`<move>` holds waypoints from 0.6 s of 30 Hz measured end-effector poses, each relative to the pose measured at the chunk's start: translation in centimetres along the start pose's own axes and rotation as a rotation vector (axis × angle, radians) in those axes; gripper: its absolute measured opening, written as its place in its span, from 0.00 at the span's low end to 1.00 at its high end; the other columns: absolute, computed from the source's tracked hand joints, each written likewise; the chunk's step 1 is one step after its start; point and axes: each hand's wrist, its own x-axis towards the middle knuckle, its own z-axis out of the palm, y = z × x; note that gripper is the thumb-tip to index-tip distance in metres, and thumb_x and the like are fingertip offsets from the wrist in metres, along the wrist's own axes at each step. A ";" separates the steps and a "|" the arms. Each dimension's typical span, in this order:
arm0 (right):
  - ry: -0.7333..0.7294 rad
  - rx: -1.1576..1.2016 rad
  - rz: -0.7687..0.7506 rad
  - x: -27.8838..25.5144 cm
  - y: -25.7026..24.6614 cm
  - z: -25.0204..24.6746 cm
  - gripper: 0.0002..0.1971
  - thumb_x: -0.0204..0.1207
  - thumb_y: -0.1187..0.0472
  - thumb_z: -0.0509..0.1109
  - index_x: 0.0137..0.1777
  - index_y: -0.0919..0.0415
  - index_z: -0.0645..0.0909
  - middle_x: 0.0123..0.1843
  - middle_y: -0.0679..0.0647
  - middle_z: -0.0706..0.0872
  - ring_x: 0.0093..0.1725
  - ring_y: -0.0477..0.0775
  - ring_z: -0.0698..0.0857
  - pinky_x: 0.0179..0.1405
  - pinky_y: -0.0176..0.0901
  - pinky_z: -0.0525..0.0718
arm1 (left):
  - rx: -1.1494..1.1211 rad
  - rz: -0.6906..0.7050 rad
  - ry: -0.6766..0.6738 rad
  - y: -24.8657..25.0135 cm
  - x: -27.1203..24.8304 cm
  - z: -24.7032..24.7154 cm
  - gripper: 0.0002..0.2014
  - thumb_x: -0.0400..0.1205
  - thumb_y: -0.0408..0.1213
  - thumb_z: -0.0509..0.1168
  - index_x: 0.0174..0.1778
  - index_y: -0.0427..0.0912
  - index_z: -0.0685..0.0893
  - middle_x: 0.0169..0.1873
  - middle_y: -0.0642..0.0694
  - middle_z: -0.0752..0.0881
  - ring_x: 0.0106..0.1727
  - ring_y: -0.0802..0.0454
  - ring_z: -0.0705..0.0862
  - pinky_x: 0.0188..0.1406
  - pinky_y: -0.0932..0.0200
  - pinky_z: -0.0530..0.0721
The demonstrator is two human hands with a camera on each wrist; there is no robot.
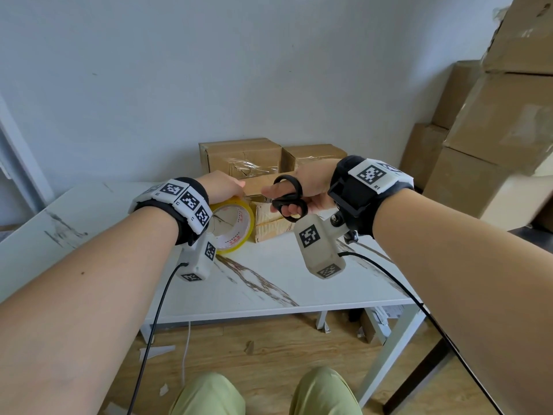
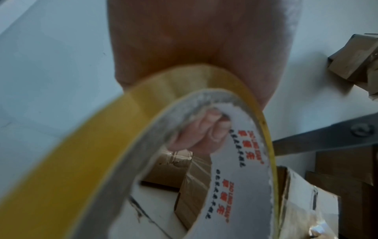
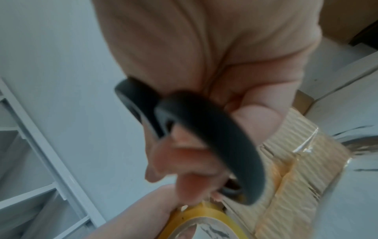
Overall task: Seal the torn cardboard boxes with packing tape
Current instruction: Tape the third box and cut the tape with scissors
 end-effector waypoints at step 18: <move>0.596 -0.219 0.104 0.4 2.9 -7.6 0.14 0.80 0.57 0.66 0.33 0.58 0.72 0.31 0.53 0.80 0.17 0.43 0.79 0.10 0.29 0.73 | 0.281 -0.024 0.262 -2.5 -1.7 -1.8 0.04 0.78 0.45 0.66 0.43 0.52 0.77 0.38 0.51 0.75 0.41 0.50 0.77 0.37 0.60 0.70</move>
